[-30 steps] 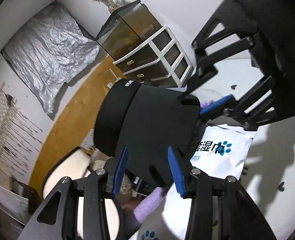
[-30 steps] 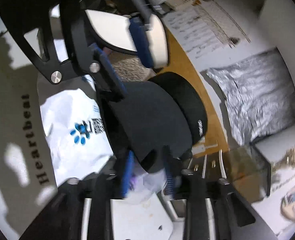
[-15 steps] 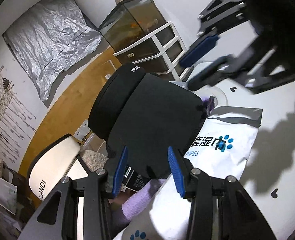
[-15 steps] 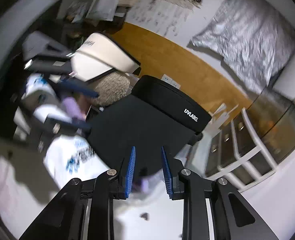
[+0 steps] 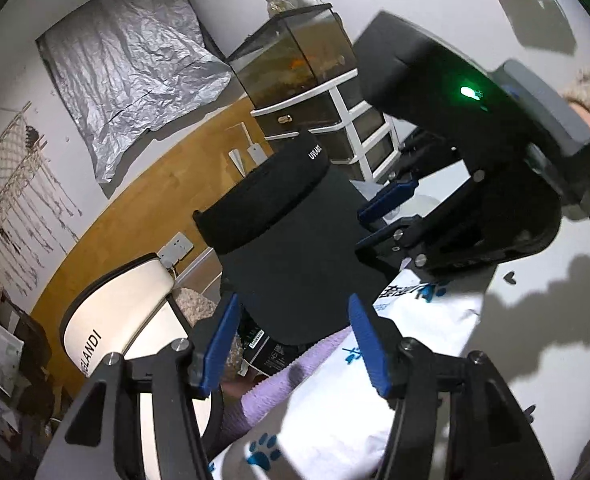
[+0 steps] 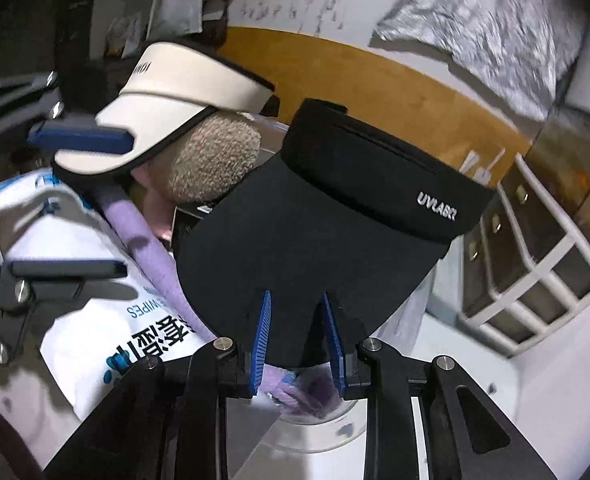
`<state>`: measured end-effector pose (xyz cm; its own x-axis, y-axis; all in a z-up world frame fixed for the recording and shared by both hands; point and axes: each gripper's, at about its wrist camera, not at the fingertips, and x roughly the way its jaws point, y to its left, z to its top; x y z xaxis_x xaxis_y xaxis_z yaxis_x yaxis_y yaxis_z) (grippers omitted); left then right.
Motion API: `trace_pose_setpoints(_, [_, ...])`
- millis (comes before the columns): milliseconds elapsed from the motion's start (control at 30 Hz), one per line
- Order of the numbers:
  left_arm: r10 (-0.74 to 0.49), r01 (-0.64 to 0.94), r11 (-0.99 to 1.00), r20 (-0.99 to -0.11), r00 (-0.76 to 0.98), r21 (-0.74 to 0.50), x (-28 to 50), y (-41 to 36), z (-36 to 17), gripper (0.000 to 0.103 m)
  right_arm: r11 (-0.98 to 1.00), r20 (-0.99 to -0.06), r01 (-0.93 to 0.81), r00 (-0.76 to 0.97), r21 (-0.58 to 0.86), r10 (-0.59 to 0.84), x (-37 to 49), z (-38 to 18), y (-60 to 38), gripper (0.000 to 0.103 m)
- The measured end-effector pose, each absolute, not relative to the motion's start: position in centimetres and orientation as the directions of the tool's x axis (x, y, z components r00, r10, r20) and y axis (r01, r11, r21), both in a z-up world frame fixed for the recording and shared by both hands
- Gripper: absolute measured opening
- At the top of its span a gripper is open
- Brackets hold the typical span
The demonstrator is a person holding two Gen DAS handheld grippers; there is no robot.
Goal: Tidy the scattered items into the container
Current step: 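Open both tools and pull them back from the box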
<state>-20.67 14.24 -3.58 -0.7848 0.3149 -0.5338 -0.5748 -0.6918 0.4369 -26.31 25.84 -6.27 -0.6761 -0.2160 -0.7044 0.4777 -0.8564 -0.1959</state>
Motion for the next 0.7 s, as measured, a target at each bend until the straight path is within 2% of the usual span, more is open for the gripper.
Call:
trace_pose_setpoints(33, [0.314,-0.569,-0.703,-0.532,-0.786,0.427,-20.6,14.1,-3.4,0.059,-0.862,-0.709,0.475,-0.669,-0.177,-0.223,-26.4,-6.2,26.0,0.027])
trace_pose_setpoints(67, [0.313,-0.564,-0.713,-0.53,-0.788,0.417,-20.5,14.0,-3.3,0.068,-0.868,-0.711,0.47,-0.664,-0.157,-0.23,-26.3,-6.1,26.2,0.027])
trace_pose_setpoints(133, [0.311,-0.552,-0.733,-0.527,-0.791,0.396,-20.4,13.8,-2.9,0.077,-0.88,-0.713,0.461,-0.655,-0.114,-0.25,-26.2,-5.7,26.5,0.027])
trace_pose_setpoints(233, [0.308,-0.534,-0.763,-0.521,-0.796,0.364,-20.1,13.4,-2.5,0.088,-0.895,-0.697,0.439,-0.665,-0.074,-0.268,-25.4,-4.7,26.9,0.027])
trace_pose_setpoints(333, [0.305,-0.515,-0.79,-0.516,-0.8,0.332,-19.9,13.1,-2.0,0.103,-0.911,-0.677,0.41,-0.681,-0.037,-0.279,-24.6,-3.7,27.2,0.027])
trace_pose_setpoints(367, [0.304,-0.508,-0.799,-0.515,-0.802,0.321,-19.8,13.0,-1.8,0.103,-0.919,-0.668,0.394,-0.691,-0.027,-0.277,-24.3,-3.4,27.4,0.028])
trace_pose_setpoints(400, [0.302,-0.503,-0.807,-0.515,-0.802,0.309,-19.7,12.9,-1.7,0.103,-0.925,-0.659,0.379,-0.7,-0.017,-0.275,-24.0,-3.0,27.5,0.034])
trace_pose_setpoints(433, [0.3,-0.497,-0.815,-0.517,-0.802,0.298,-19.5,12.9,-1.5,0.103,-0.933,-0.646,0.36,-0.714,-0.01,-0.269,-23.7,-2.6,27.6,0.063])
trace_pose_setpoints(467, [0.299,-0.494,-0.82,-0.52,-0.8,0.29,-19.4,12.9,-1.4,0.103,-0.941,-0.632,0.337,-0.731,-0.007,-0.257,-23.3,-2.2,27.7,0.097])
trace_pose_setpoints(500, [0.297,-0.491,-0.824,-0.523,-0.799,0.282,-19.3,12.9,-1.3,0.103,-0.949,-0.616,0.314,-0.748,-0.005,-0.244,-22.9,-1.9,27.9,0.103])
trace_pose_setpoints(700, [0.275,-0.436,-0.873,-0.518,-0.81,0.218,-18.0,12.2,-0.5,0.103,-0.972,-0.565,0.233,-0.799,0.026,-0.207,-20.8,0.0,28.7,0.103])
